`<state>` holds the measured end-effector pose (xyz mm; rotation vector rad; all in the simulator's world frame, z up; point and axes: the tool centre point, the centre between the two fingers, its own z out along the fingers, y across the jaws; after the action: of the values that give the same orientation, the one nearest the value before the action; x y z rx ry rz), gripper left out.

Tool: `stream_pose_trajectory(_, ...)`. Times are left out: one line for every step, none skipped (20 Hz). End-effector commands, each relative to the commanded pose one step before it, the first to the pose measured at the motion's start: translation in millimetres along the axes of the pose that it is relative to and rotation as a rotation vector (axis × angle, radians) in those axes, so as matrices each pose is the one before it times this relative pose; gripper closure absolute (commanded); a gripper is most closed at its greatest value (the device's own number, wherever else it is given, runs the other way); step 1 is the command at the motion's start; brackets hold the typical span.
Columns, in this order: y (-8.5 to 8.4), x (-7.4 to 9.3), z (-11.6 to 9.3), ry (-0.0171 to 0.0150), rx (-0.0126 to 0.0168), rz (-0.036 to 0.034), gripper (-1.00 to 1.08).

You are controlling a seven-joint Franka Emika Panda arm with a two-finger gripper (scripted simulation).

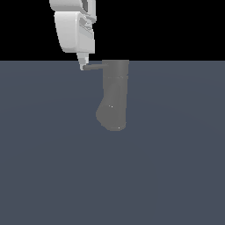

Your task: Turn on the faucet by rotating a designated handle.

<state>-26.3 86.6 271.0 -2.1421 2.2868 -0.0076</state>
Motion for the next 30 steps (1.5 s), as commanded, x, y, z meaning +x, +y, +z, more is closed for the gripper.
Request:
stream_pose_trajectory(6.3,16.36,-0.17,0.00344,-0.00574,0.01768,1.08)
stream_pose_trajectory(1.99,2.32,0.2,-0.00018,-0.00064,0.00019,1.08)
stream_pose_trajectory(2.18,2.17,-0.11,0.0,0.0,0.0,1.08)
stream_pose_trajectory(2.18,2.17,-0.11,0.0,0.0,0.0,1.08)
stream_pose_trajectory(2.18,2.17,-0.11,0.0,0.0,0.0,1.08)
stream_pose_trajectory(1.99,2.33,0.2,-0.00016,-0.00063,0.00022,1.08)
stream_pose_trajectory(2.19,2.18,-0.11,0.0,0.0,0.0,1.08)
stream_pose_trajectory(2.19,2.18,-0.12,0.0,0.0,0.0,1.08)
stream_pose_trajectory(1.99,2.35,0.19,-0.00013,-0.00063,0.00025,1.08)
stream_pose_trajectory(2.19,2.19,-0.12,0.0,0.0,0.0,1.08)
stream_pose_trajectory(2.19,2.19,-0.12,0.0,0.0,0.0,1.08)
stream_pose_trajectory(2.0,2.37,0.17,-0.0001,-0.00062,0.00029,1.08)
stream_pose_trajectory(2.2,2.2,-0.13,0.0,0.0,0.0,1.08)
stream_pose_trajectory(2.2,2.21,-0.13,0.0,0.0,0.0,1.08)
stream_pose_trajectory(2.01,2.41,0.15,-0.00007,-0.00059,0.00034,1.08)
stream_pose_trajectory(0.0,0.0,0.0,0.0,0.0,0.0,1.08)
stream_pose_trajectory(-2.0,-11.16,0.31,0.00148,0.00443,-0.01653,1.08)
stream_pose_trajectory(-0.12,6.82,-0.02,-0.0001,-0.00028,0.00093,1.08)
stream_pose_trajectory(-0.13,6.84,-0.02,-0.0001,-0.00028,0.00093,1.08)
stream_pose_trajectory(-0.16,6.95,0.01,-0.00012,-0.00034,0.00114,1.08)
stream_pose_trajectory(-0.14,6.85,-0.02,-0.00009,-0.00027,0.00093,1.08)
stream_pose_trajectory(-0.14,6.85,-0.02,-0.00009,-0.00027,0.00093,1.08)
stream_pose_trajectory(-0.17,6.95,0.01,-0.00011,-0.00033,0.00114,1.08)
stream_pose_trajectory(-0.15,6.83,-0.02,-0.00009,-0.00027,0.00094,1.08)
stream_pose_trajectory(-0.15,6.8,-0.03,-0.00008,-0.00026,0.00094,1.08)
stream_pose_trajectory(-0.16,6.78,-0.03,-0.00008,-0.00026,0.00094,1.08)
stream_pose_trajectory(-0.19,6.85,0.0,-0.0001,-0.00032,0.00115,1.08)
stream_pose_trajectory(-0.17,6.7,-0.03,-0.00008,-0.00026,0.00094,1.08)
stream_pose_trajectory(-0.18,6.65,-0.03,-0.00007,-0.00025,0.00094,1.08)
stream_pose_trajectory(-0.19,6.59,-0.03,-0.00007,-0.00025,0.00094,1.08)
